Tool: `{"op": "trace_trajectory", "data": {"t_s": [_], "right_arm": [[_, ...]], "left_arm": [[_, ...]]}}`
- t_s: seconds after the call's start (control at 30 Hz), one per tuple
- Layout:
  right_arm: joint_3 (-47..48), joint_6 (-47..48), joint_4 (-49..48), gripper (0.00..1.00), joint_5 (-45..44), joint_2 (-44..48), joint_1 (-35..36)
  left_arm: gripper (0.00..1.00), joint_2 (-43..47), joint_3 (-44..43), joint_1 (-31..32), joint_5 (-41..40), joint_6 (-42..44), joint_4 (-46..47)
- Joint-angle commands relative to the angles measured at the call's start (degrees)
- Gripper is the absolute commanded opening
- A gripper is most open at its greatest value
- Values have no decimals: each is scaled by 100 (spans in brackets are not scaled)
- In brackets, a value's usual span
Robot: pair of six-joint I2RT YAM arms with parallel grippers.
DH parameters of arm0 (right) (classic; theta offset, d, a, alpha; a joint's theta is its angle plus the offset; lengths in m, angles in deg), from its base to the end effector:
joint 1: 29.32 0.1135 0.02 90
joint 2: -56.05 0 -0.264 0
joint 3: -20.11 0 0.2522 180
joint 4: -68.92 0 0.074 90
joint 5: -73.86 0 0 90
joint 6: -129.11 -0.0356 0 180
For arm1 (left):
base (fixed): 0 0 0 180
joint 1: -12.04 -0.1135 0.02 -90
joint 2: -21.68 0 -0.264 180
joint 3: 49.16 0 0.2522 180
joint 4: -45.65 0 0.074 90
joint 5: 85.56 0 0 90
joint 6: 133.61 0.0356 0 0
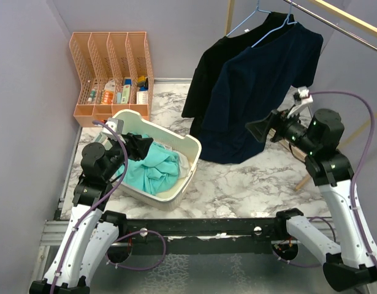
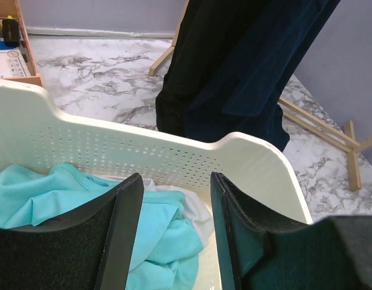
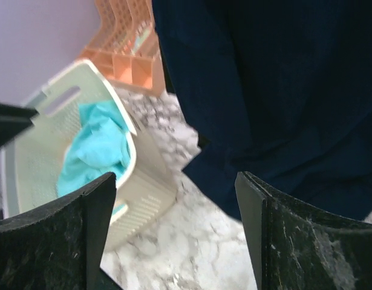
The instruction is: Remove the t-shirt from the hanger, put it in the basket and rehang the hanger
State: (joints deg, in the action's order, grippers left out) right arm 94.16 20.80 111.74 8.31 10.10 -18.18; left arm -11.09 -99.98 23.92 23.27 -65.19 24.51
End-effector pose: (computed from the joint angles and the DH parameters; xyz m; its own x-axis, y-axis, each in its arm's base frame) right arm 0.1559 0.0457 0.3950 -0.4153 0.2097 -0.8852 -0.4615 0.7899 0.4037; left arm 0.1399 -0.0412 0.3287 -0.2367 -0.3059 -0.9222 0.4551 0.8037 -0.3834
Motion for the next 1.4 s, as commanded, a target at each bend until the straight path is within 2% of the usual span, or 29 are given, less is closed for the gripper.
{"op": "trace_trajectory", "data": {"t_s": [0.0,0.1,0.17,0.37,0.57,0.9,1.03,1.1,1.2,1.37], "right_arm": [[1410,-138,-53,76,-295,-932,-16],[2689,-205,377,72,-550,-1945,-19],[3268,-330,455,74,-878,-2429,-20],[4284,-757,209,74,-1905,-3249,-3],[4418,-1038,-388,74,-2121,-3570,7],[4807,-1256,-316,70,-2698,-3931,493],[5441,-1167,205,70,-3724,-4431,998],[5626,-1144,339,69,-4620,-4600,1305],[5662,-1354,498,61,-5542,-4722,1500],[5397,-1596,523,47,-6270,-4701,1549]], "left_arm": [[51,76,30,25,98,-38,140],[51,123,23,25,49,-19,126],[51,156,27,23,19,-10,116],[51,209,32,22,-58,5,109],[51,237,41,24,-96,6,109],[51,261,32,24,-75,8,116],[51,283,36,20,-72,9,116],[51,290,41,23,-75,10,119],[51,305,41,24,-65,21,120],[51,317,42,18,-58,21,121]]}}
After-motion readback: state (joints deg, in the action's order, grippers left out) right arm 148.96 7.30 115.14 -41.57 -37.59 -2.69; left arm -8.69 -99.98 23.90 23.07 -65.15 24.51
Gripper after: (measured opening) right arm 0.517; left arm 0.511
